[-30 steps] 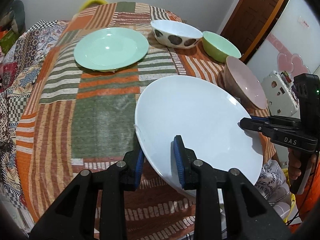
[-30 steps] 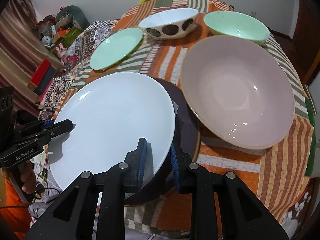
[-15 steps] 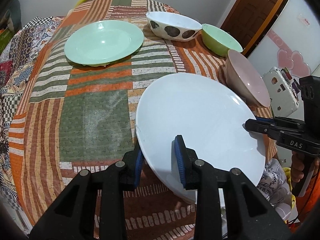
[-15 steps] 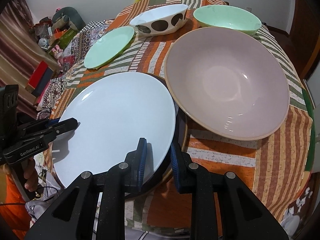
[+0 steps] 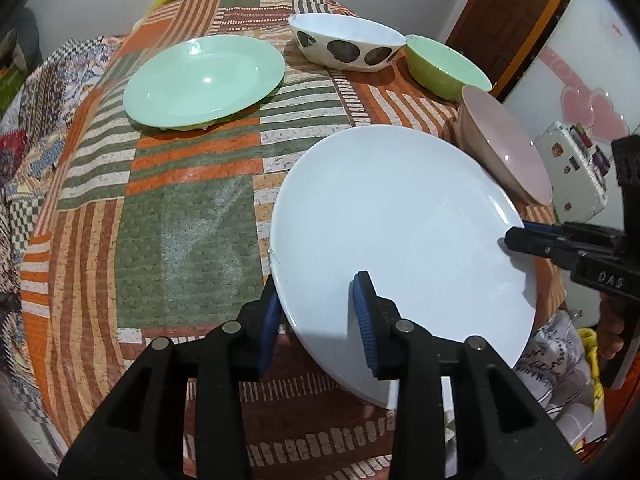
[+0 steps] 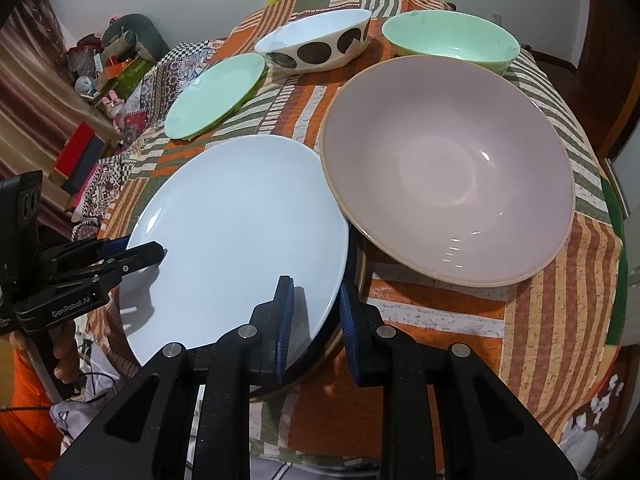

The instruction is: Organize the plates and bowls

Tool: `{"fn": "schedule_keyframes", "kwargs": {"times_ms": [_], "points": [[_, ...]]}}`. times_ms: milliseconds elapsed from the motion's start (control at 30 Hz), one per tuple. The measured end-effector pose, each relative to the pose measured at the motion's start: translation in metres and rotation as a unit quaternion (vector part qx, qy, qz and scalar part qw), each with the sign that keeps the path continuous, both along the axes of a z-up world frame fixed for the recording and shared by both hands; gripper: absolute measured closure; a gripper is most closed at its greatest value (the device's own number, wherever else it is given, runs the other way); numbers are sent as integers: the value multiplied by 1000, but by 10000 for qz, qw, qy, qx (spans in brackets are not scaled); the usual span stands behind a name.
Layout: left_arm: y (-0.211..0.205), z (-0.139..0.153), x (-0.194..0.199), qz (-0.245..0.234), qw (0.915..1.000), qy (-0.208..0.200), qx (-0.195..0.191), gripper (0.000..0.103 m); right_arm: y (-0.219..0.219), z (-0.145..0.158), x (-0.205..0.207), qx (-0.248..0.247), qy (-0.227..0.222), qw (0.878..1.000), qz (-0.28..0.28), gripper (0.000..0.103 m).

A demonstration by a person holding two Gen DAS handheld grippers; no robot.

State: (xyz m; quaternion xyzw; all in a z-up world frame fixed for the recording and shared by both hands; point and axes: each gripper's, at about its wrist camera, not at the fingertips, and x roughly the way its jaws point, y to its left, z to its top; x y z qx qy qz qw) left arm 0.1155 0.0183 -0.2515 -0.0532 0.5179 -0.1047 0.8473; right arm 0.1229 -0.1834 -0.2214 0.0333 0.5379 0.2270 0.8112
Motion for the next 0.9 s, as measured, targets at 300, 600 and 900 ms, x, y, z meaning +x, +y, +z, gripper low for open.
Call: {"fn": "schedule_keyframes", "kwargs": {"times_ms": [300, 600, 900], "points": [[7, 11, -5, 82, 9998, -160, 100, 66, -6, 17, -5, -312, -292, 9991, 46, 81], [43, 60, -7, 578, 9947, -831, 164, 47, 15, 53, 4, -7, -821, 9964, 230, 70], [67, 92, 16, 972, 9863, -1310, 262, 21, 28, 77, 28, 259, -1263, 9916, 77, 50]]}}
